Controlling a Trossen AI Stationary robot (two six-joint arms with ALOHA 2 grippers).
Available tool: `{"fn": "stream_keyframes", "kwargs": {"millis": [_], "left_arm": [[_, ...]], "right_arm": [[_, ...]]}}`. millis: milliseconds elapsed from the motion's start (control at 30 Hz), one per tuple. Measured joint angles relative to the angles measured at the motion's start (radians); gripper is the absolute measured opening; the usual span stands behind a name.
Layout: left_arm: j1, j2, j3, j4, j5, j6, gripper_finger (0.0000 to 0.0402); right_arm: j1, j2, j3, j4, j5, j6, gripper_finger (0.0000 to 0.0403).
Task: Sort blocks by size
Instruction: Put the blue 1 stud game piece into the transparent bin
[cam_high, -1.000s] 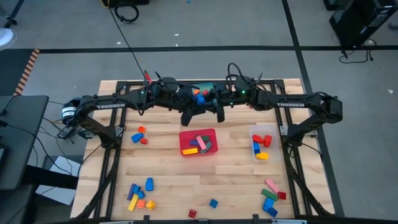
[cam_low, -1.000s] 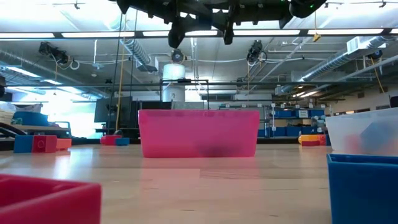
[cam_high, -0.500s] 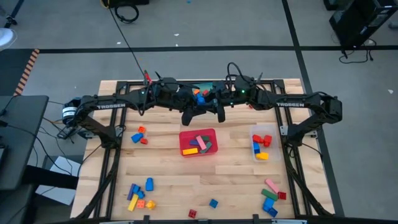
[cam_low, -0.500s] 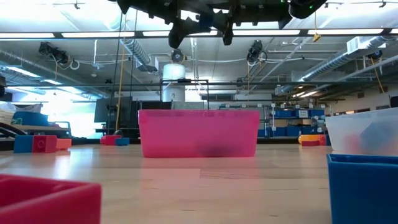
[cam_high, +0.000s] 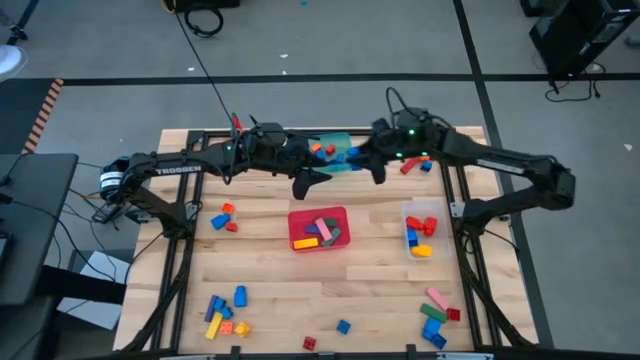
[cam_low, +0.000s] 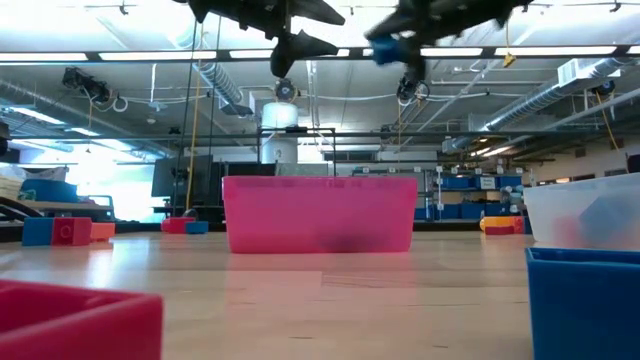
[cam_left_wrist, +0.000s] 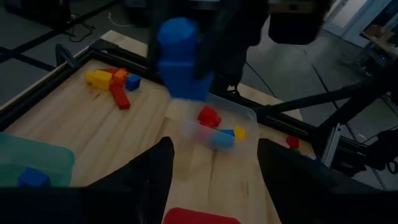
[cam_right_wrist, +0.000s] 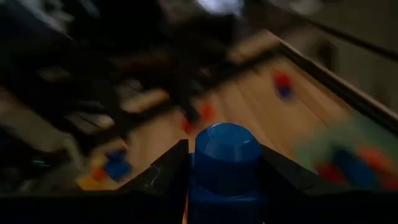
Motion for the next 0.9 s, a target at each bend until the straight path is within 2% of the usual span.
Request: {"fn": "stream_keyframes", "kwargs": {"millis": [167,267,400,533,667,900], "left_arm": [[0.000,0.000,0.000,0.000,-0.007,-0.050,0.0241],[0.001,0.000,0.000,0.000,-0.012,-0.050,0.0241],[0.001,0.000,0.000,-0.004,-0.012,-0.050,0.0241],[0.000,0.000,0.000,-0.025,-0.008,-0.045,0.0241],[-0.007,-0.029,0.000,-0.126,0.004,0.007,0.0241],[-0.056,-0.104,-0.013,-0.200,0.013,0.060,0.0241]], "right_arm": [[0.019,-0.135,0.000,-0.437,0.224,0.084,0.0159],[0.069,-0.202,0.000,-0.694,0.308,0.228,0.0159],[0.212,-0.273,-0.046,-0.972,0.411,0.493,0.0159],[0.377,-0.326,-0.131,-1.017,0.453,0.815,0.0159],[0.516,-0.312,-0.219,-1.002,0.482,1.081,0.0159],[0.634,-0.226,-0.359,-0.873,0.457,1.291,0.0163]]}}
